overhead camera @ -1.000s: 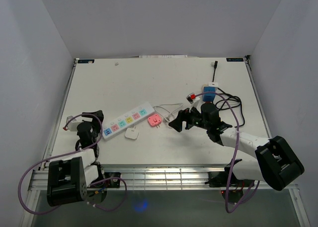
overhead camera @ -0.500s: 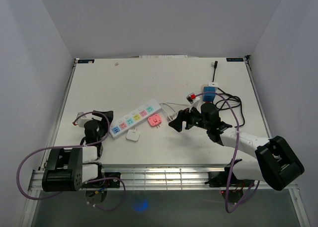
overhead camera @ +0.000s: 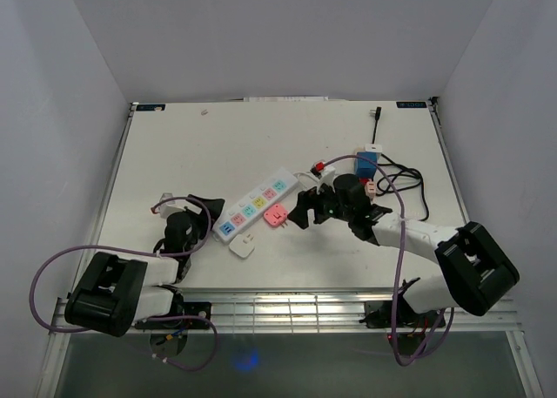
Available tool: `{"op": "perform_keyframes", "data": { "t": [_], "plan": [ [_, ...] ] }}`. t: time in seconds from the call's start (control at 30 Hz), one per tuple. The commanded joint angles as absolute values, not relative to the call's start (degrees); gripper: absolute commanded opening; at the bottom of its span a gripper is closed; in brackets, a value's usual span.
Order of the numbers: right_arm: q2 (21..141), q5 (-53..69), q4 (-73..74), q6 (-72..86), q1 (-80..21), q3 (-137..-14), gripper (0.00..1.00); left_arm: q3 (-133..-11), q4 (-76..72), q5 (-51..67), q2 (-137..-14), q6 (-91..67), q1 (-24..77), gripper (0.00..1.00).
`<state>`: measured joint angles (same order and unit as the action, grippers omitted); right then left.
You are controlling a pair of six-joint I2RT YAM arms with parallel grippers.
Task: Insert the plug
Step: Move the socket to the center of the board, then pick up the plug from the center of the board.
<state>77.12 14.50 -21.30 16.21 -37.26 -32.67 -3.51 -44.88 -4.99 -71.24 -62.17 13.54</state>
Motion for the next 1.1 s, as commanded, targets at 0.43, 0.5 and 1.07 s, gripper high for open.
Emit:
{"op": "perform_keyframes", "data": {
  "t": [0.43, 0.5, 1.07],
  "plan": [
    [95.35, -5.36, -5.81, 0.45, -48.95, -52.64, 0.90, -10.63, -25.67, -9.49, -66.19, -58.36, 18.02, 0.98],
    [97.11, -4.75, -4.58, -0.52, -49.04, -55.36, 0.90, -11.16, -24.62, -9.49, -65.48, -58.27, 17.93, 0.98],
    [105.21, -3.97, 2.29, -3.96, -51.68, -61.09, 0.94, -13.09, -20.22, -6.24, -59.07, -56.87, 16.44, 0.98]
  ]
}}
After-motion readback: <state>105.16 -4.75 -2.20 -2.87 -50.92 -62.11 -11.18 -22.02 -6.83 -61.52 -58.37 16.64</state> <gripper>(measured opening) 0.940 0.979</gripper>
